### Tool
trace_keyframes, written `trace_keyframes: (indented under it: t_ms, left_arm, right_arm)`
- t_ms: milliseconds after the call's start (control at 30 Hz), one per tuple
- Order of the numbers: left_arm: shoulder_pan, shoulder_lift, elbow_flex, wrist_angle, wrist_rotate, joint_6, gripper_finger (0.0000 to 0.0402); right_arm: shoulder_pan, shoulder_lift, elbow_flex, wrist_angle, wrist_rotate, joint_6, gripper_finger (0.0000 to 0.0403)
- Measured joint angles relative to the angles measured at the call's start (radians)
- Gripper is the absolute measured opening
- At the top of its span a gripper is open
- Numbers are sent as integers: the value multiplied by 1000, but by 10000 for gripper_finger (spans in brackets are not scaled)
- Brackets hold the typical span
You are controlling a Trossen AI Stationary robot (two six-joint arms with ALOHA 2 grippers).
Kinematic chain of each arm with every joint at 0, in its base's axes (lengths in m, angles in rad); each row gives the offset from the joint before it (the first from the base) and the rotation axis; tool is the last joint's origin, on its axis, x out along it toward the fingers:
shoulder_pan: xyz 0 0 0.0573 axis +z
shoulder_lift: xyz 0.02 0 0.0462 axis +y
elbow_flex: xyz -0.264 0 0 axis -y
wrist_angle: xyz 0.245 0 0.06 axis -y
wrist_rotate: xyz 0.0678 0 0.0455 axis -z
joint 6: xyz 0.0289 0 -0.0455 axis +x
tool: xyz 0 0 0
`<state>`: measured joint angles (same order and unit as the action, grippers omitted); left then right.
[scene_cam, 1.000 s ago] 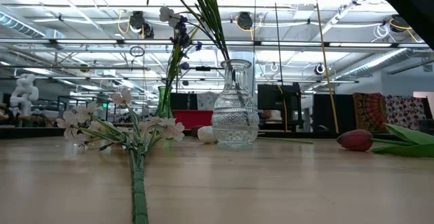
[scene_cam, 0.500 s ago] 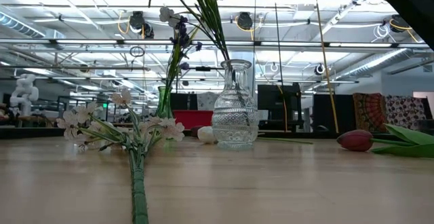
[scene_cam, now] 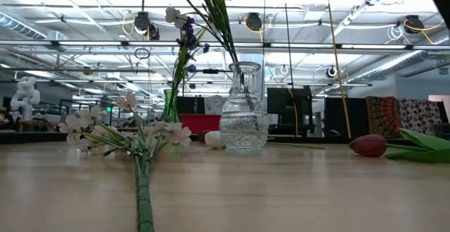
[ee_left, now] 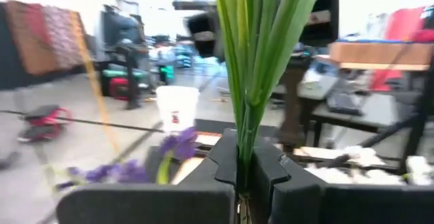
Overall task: Sort flowers into vase by color
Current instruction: Put the violet flowers into the green vase
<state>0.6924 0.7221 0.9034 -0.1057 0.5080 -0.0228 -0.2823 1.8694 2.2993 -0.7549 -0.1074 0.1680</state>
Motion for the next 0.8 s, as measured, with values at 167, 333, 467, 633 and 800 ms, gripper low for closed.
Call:
trace_keyframes:
  t_ms: [167,333,467,633,800]
  left_arm:
    - [24,-44,-103,38,-69,-4,9]
    - [33,-54,-287,262,-95,-87,9]
    - [44,-45,-394,402,-121,-103,9]
    - [49,-16,-429,451,-128,-94,8]
    - [48,47,-430,465,-127,-100,8]
  right_arm:
    - [45,-79,0,-326,318,42,114]
    - [88,-102,-2,-563,444,150,70]
    - [126,-103,-72,-609,466,193,16]
    - [156,-172,-326,-493,468,250,8]
    - [168,-364,-730,-156,403,332,2]
